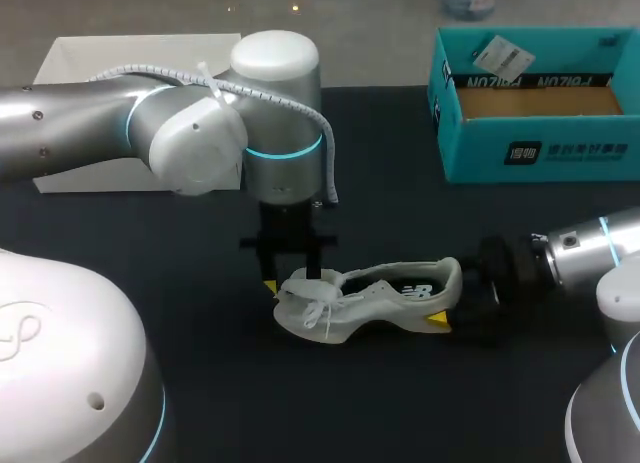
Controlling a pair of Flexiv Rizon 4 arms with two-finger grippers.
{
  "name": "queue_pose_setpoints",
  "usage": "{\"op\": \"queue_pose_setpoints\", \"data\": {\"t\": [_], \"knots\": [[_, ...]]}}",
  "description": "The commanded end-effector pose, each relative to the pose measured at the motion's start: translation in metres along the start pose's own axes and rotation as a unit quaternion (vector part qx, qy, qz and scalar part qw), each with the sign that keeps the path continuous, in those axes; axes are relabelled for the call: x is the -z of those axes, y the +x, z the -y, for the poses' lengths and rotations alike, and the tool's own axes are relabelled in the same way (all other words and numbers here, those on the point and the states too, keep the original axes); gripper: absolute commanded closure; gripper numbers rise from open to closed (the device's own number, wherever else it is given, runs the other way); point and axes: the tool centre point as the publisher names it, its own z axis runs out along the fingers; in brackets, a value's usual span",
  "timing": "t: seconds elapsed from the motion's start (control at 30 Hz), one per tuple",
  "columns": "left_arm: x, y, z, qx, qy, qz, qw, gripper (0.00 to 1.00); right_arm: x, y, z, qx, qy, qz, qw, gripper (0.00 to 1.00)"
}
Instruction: Take the shoe out of the shoebox, open the shoe tongue, remove and reinsert the insole, then place the shoe into the shoebox
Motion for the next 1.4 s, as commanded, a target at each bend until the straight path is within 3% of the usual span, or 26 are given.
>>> {"op": "queue_pose_setpoints", "data": {"t": [0.03, 0.33, 0.5, 0.63, 0.67, 0.7, 0.77, 0.8, 0.9, 1.4], "knots": [[0.018, -0.004, -0.007, -0.011, 0.009, -0.012, 1.0, 0.0, -0.002, -0.001, 0.004, 0.0, 0.001, 0.001, 1.0, 1.0], [0.055, -0.001, -0.013, -0.077, 0.026, -0.036, 0.996, 0.0, -0.002, -0.001, 0.004, 0.0, 0.001, 0.001, 1.0, 1.0], [0.07, 0.008, -0.011, -0.204, 0.032, -0.038, 0.978, 0.0, -0.002, -0.001, 0.004, 0.0, 0.001, 0.001, 1.0, 1.0], [0.079, 0.015, -0.013, -0.399, 0.009, -0.008, 0.917, 0.0, -0.002, -0.001, 0.004, 0.0, 0.001, 0.001, 1.0, 1.0], [0.08, 0.015, -0.014, -0.442, 0.03, 0.006, 0.897, 0.0, -0.002, -0.001, 0.004, 0.0, 0.001, 0.001, 1.0, 1.0], [0.082, 0.016, -0.014, -0.485, 0.015, 0.008, 0.874, 0.0, -0.002, -0.001, 0.004, 0.0, 0.001, 0.001, 1.0, 1.0], [0.084, 0.017, -0.013, -0.545, 0.05, 0.045, 0.836, 0.0, -0.002, -0.001, 0.004, 0.0, 0.001, 0.001, 1.0, 1.0], [0.086, 0.017, -0.012, -0.575, 0.033, 0.042, 0.816, 0.0, -0.002, -0.001, 0.004, 0.0, 0.001, 0.001, 1.0, 1.0], [0.099, 0.014, -0.012, -0.639, 0.056, 0.054, 0.765, 0.0, -0.002, -0.001, 0.004, 0.0, 0.001, 0.001, 1.0, 1.0], [0.099, 0.014, -0.012, -0.639, 0.056, 0.054, 0.765, 0.0, -0.002, -0.001, 0.004, 0.0, 0.001, 0.001, 1.0, 1.0]]}}
